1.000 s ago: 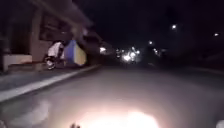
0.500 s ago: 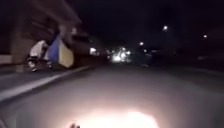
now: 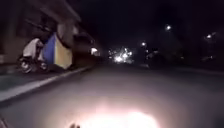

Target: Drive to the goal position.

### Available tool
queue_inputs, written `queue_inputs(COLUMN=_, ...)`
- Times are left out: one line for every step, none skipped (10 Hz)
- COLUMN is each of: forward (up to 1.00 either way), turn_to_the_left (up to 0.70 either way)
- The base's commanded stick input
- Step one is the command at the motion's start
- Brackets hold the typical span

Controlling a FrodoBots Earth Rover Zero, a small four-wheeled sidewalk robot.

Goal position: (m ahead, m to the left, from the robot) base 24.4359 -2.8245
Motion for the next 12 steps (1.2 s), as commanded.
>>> queue_inputs(forward=1.00, turn_to_the_left=0.00)
queue_inputs(forward=1.00, turn_to_the_left=0.00)
queue_inputs(forward=1.00, turn_to_the_left=0.00)
queue_inputs(forward=1.00, turn_to_the_left=0.00)
queue_inputs(forward=1.00, turn_to_the_left=0.00)
queue_inputs(forward=1.00, turn_to_the_left=0.00)
queue_inputs(forward=1.00, turn_to_the_left=0.00)
queue_inputs(forward=1.00, turn_to_the_left=0.00)
queue_inputs(forward=1.00, turn_to_the_left=0.00)
queue_inputs(forward=1.00, turn_to_the_left=0.00)
queue_inputs(forward=1.00, turn_to_the_left=0.00)
queue_inputs(forward=1.00, turn_to_the_left=-0.27)
